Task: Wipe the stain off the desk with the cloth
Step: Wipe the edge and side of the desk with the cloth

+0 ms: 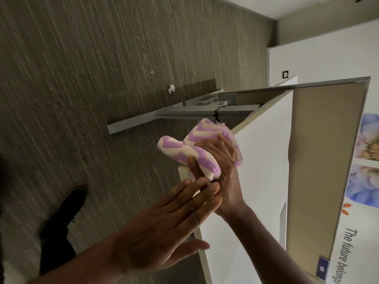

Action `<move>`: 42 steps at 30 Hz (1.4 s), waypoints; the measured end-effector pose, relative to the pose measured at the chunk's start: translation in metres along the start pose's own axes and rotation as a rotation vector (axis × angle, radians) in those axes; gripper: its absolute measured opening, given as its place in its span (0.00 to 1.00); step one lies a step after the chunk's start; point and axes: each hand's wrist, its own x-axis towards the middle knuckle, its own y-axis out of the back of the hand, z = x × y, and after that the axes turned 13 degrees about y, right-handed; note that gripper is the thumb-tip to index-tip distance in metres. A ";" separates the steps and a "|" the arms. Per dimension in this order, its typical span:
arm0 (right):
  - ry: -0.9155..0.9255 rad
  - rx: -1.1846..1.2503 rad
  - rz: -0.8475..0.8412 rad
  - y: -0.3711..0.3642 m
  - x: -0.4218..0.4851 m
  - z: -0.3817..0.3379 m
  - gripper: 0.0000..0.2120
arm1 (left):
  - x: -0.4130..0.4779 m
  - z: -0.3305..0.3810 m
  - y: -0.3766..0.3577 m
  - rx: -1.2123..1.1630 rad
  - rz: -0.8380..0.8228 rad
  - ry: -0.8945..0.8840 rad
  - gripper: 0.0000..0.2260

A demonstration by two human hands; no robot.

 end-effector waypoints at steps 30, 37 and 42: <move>0.099 0.228 0.015 -0.014 -0.019 -0.030 0.17 | -0.016 0.014 0.059 0.006 0.384 0.387 0.26; 0.181 0.201 0.046 0.000 -0.028 -0.039 0.13 | -0.012 0.023 0.080 0.089 0.434 0.483 0.23; 0.115 0.246 0.204 0.010 -0.033 -0.049 0.14 | 0.001 0.049 0.076 -0.239 0.487 0.846 0.25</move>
